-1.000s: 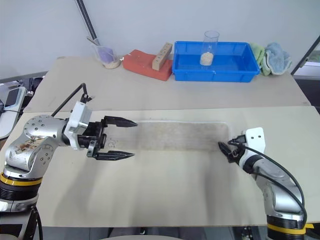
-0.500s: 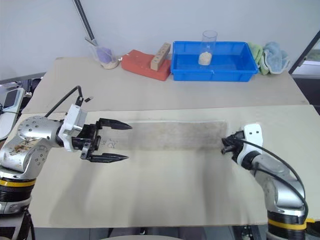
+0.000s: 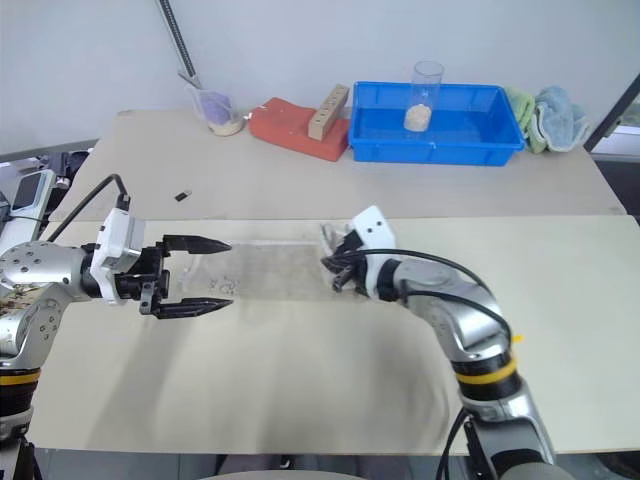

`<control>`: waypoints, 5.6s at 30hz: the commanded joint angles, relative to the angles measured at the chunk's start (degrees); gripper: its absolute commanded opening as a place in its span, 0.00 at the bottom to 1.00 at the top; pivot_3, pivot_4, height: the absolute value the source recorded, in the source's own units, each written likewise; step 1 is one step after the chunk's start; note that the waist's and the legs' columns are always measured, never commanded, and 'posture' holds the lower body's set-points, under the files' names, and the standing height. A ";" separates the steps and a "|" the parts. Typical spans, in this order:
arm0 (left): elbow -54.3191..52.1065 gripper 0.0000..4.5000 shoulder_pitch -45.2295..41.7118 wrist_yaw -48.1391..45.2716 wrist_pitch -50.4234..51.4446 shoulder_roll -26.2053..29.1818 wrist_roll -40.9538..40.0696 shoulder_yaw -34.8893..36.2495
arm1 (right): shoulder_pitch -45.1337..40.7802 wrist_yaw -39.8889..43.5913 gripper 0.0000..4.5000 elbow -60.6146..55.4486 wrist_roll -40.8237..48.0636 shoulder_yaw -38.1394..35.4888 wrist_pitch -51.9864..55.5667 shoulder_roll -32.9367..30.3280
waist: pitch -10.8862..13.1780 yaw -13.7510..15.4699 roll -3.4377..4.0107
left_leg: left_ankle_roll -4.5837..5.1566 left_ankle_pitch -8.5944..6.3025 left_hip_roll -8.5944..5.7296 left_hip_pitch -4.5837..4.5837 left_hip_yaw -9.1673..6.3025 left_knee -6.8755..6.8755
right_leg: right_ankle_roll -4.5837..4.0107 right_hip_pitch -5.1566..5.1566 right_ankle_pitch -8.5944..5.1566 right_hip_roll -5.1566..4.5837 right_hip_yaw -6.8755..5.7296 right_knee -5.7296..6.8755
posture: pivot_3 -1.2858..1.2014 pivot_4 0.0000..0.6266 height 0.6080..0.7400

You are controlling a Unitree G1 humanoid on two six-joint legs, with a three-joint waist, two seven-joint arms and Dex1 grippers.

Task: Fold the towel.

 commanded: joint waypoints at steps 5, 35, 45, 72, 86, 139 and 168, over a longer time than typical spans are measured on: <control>-3.22 1.00 2.28 3.58 -0.44 0.33 -0.39 2.26 | -3.40 0.09 0.28 5.37 -3.77 1.72 -4.72 3.52 | 0.00 -0.27 0.00 | 0.00 0.00 0.05 0.01 0.00 -0.07 | 0.00 -0.20 0.00 0.05 -0.01 0.14 | 0.52 0.24 1.00; -16.09 1.00 18.86 70.09 31.82 -33.36 -7.19 13.43 | -10.76 20.00 0.98 -6.46 -5.04 5.52 -15.01 -9.52 | -0.11 1.13 -0.20 | -0.06 0.00 0.00 -0.13 0.09 -0.12 | -0.04 -0.45 0.03 -0.10 0.00 0.14 | 0.52 0.24 1.00; -12.44 0.71 11.67 78.88 37.10 -39.06 -4.95 9.35 | -10.76 28.57 0.99 -6.12 -3.13 3.68 -17.54 -14.66 | -0.11 1.61 -0.21 | -0.06 0.01 -0.01 -0.13 0.16 -0.09 | -0.05 -0.42 0.03 -0.09 0.01 0.11 | 0.52 0.24 1.00; -4.16 0.01 -15.43 50.31 21.68 -32.39 8.06 -25.58 | 13.30 36.47 0.99 -15.97 5.39 -20.99 -11.17 -40.85 | 0.00 1.93 -0.35 | -0.14 0.06 -0.05 -0.30 0.37 -0.08 | -0.05 0.29 0.04 0.05 0.02 -0.79 | 0.52 0.24 1.00; -2.31 0.77 -15.56 37.36 17.22 -32.52 8.36 -26.31 | 18.28 27.30 0.99 -21.84 12.27 -28.39 -3.19 -39.14 | 0.08 1.85 -0.42 | -0.14 0.07 -0.10 -0.36 0.36 0.05 | -0.04 0.32 0.04 0.01 0.01 -0.78 | 0.52 0.24 1.00; -6.85 1.00 -10.41 5.26 5.63 -0.47 -4.37 -4.19 | 0.43 3.75 0.01 20.04 -3.00 -24.68 -8.51 -17.38 | 0.01 -0.02 -0.13 | -0.12 0.07 0.00 -0.14 0.26 -0.12 | -0.04 0.15 0.04 0.09 -0.02 -0.41 | 0.52 0.24 1.00; 0.65 1.00 13.98 13.80 1.66 9.83 10.13 13.40 | 17.99 37.47 0.93 -0.67 3.12 -32.52 -23.38 -43.78 | 0.14 0.65 0.09 | -0.12 0.06 0.09 -0.06 0.33 -0.40 | -0.04 0.25 0.03 -0.08 0.04 -0.76 | 0.52 0.24 1.00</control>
